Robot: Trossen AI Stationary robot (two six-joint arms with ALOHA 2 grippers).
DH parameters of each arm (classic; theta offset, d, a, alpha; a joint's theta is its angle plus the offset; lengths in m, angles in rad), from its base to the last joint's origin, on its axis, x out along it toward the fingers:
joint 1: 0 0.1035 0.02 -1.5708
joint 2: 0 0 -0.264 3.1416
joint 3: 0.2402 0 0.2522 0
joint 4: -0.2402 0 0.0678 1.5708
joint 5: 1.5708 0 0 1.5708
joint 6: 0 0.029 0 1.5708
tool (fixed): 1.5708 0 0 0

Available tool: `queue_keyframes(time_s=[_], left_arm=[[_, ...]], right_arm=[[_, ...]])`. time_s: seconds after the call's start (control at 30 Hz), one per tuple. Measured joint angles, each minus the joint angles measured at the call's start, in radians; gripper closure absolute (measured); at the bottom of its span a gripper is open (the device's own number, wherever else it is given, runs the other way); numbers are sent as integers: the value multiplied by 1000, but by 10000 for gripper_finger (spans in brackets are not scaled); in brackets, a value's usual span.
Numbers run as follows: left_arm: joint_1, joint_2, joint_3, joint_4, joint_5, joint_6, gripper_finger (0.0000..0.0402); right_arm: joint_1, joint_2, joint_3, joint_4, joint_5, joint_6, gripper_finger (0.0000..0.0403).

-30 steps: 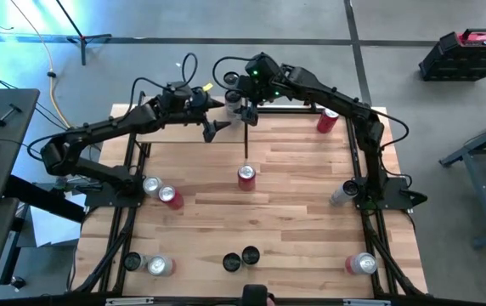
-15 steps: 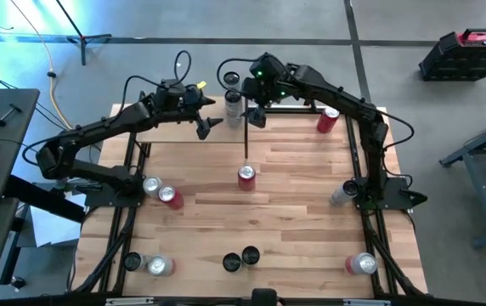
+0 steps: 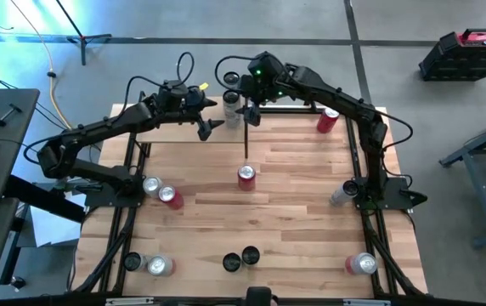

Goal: Place canned beverage on shelf
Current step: Put the left blue soda can on the shelf aligned with the other blue soda can

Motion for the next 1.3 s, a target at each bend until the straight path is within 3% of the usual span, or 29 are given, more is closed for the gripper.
queue_keyframes(time_s=[0.27, 0.5, 0.77, 1.07, 1.3], left_arm=[[1, -8, 0, -20, 0, 0, 53], [1, -16, 0, -38, 36, -14, 53], [-3, -16, -25, -38, 63, -30, 53], [-8, -16, -25, -39, 64, -56, 53], [-8, -16, -26, -51, 64, -56, 53]], right_arm=[[-7, -14, 12, -106, 25, 7, 98], [10, -12, -23, -120, -10, 115, 98], [27, -13, -97, -41, 90, 313, 98], [30, -12, -114, 10, 213, 338, 98], [29, -12, -114, 19, 231, 336, 98]])
